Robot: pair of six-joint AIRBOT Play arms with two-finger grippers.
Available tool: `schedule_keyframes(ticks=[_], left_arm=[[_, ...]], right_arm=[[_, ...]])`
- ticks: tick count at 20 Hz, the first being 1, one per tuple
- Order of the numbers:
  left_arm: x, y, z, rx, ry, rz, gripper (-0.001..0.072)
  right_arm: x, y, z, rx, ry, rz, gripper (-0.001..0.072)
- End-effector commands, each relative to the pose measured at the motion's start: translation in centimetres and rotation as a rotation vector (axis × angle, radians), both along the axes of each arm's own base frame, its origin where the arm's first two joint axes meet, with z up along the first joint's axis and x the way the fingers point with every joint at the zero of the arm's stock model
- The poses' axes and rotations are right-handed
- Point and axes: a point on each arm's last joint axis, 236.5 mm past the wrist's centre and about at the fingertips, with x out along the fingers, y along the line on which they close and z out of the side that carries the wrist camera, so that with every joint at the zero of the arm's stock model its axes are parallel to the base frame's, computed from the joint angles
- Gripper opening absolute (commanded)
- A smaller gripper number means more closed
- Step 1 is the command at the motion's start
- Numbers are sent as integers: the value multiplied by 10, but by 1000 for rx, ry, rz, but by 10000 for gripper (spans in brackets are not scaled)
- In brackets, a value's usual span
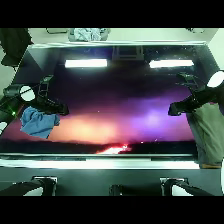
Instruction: Fold the shirts.
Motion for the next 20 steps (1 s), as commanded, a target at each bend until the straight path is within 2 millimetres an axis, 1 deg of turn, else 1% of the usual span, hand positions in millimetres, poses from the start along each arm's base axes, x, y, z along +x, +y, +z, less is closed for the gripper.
schedule_keyframes(ticks=[1,2,3,4,6,7,9,10,11,13,14,15,16,17,19,20], left_arm=[[0,0,0,0,-1,0,640],[0,0,0,0,-1,0,640],[0,0,0,0,-1,0,640],[10,-1,1,-5,-40,5,639],[36,-3,5,-20,-146,20,640],[45,-5,7,-31,-177,27,639],[44,-14,8,-82,-163,64,641],[47,-10,12,-64,-179,53,696],[51,12,22,25,-198,45,720],[56,91,58,282,-221,106,720],[54,131,72,354,-223,173,720],[48,161,75,353,-205,264,720],[38,185,66,293,-164,396,720],[29,197,48,200,-109,502,720],[10,211,2,49,18,651,720],[-2,217,-22,26,84,687,720]], right_arm=[[0,1,0,1,1,1,572],[2,0,0,1,-7,-7,572],[11,0,1,0,-40,-27,572],[20,-2,3,-3,-79,-36,572],[38,-6,6,-19,-156,-52,572],[47,-8,9,-25,-194,-60,572],[53,-12,10,-37,-220,-65,574],[55,-12,11,-39,-231,-67,575],[55,-14,11,-47,-231,-64,575],[52,-20,9,-75,-221,-60,574],[47,-21,7,-83,-199,-55,573],[41,-20,5,-80,-172,-50,573],[39,-20,4,-79,-161,-48,572],[40,-20,5,-77,-164,-49,572],[41,-20,5,-77,-170,-50,572],[41,-20,5,-77,-170,-50,572]])
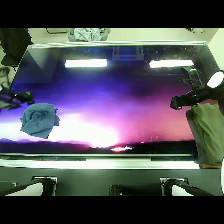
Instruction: Fold the shirts.
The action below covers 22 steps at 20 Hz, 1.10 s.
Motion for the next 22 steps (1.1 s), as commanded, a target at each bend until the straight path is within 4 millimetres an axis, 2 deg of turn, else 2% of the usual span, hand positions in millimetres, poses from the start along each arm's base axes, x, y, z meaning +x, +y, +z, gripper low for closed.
schedule_keyframes(ticks=[1,2,5,9,10,11,12,13,14,15,16,17,18,19,20,21,22], left_arm=[[-34,27,-58,-182,117,219,720],[-32,23,-74,-216,124,227,720],[-11,4,-104,-289,73,229,720],[-6,-12,-136,-341,116,177,712],[-6,-13,-138,-349,120,177,507],[-5,-13,-136,-346,116,168,77],[-1,-13,-128,-340,99,141,35],[9,-12,-112,-337,51,116,35],[26,-13,-82,-329,-32,70,34],[44,-17,-39,-315,-144,10,34],[58,-26,10,-303,-262,-49,33],[67,-44,71,-298,-402,-124,34],[67,-70,128,-310,-534,-202,33],[59,-104,186,-335,-673,-292,33],[47,-140,232,-374,-797,-383,33],[31,-177,268,-426,-892,-477,33],[11,-214,294,-498,-948,-555,34]], right_arm=[[-1,-1,-1,-5,5,2,572],[-1,-1,-1,-5,6,2,572],[-1,0,-1,0,5,2,572],[-2,8,0,31,7,4,572],[-1,10,1,43,5,4,571],[-1,14,2,58,2,5,571],[0,16,2,69,-1,5,564],[2,18,4,76,-10,4,560],[2,17,6,73,-17,5,555],[5,13,13,55,-38,4,555],[8,8,23,27,-69,3,555],[13,3,39,2,-117,0,555],[17,-1,58,-21,-173,-3,555],[21,-4,82,-41,-242,-6,555],[23,-5,106,-54,-310,-8,555],[22,-5,132,-68,-383,-6,555],[18,-4,155,-78,-444,-8,555]])
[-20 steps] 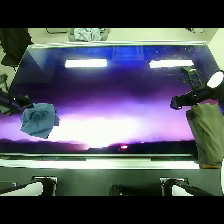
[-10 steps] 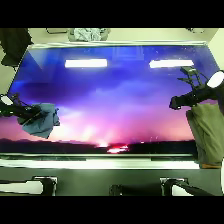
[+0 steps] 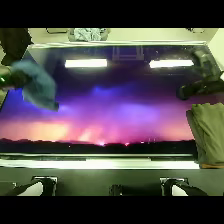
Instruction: Fold the shirts.
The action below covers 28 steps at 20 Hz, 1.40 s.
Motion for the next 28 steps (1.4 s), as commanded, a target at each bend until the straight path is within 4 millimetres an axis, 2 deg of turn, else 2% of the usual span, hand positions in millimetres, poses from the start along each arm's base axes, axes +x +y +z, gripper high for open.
schedule_keyframes(ticks=[1,2,4,6,8,12,14,15,16,17,18,19,20,21,23,24,25,26,28], left_arm=[[-64,-122,128,-147,-332,-302,33],[-78,-150,131,-168,-332,-377,33],[-99,-204,122,-187,-299,-524,33],[-109,-247,92,-161,-224,-638,33],[-115,-279,41,-101,-92,-744,33],[-132,-329,-95,-54,290,-911,34],[-150,-347,-164,-55,495,-954,34],[-163,-358,-187,-78,592,-968,34],[-174,-370,-203,-101,653,-990,68],[-181,-380,-213,-124,697,-1001,378],[-186,-382,-212,-137,726,-1019,626],[-183,-377,-202,-132,720,-1038,626],[-172,-364,-186,-111,690,-1046,626],[-153,-342,-173,-51,645,-1025,627],[-105,-269,-160,137,577,-860,630],[-90,-228,-160,211,582,-764,641],[-88,-194,-164,246,621,-700,679],[-95,-172,-175,238,678,-665,679],[-124,-152,-214,195,806,-625,676]], right_arm=[[-8,-2,80,-54,-222,-7,555],[-17,-2,99,-65,-267,-9,554],[-40,-2,125,-93,-321,-13,554],[-66,0,136,-109,-321,-13,554],[-93,1,132,-122,-260,-9,554],[-131,7,97,-97,-44,19,554],[-129,7,83,-87,21,25,554],[-123,6,74,-83,42,25,554],[-116,5,64,-77,68,26,554],[-106,3,53,-72,93,26,554],[-96,2,42,-66,120,26,556],[-87,0,31,-62,145,27,556],[-79,-1,18,-63,180,44,556],[-74,-2,4,-60,223,57,565],[-69,4,-25,-32,323,114,586],[-67,13,-38,12,366,140,645],[-63,26,-52,71,397,177,657],[-65,42,-68,141,435,220,687],[-84,57,-107,221,544,267,688]])
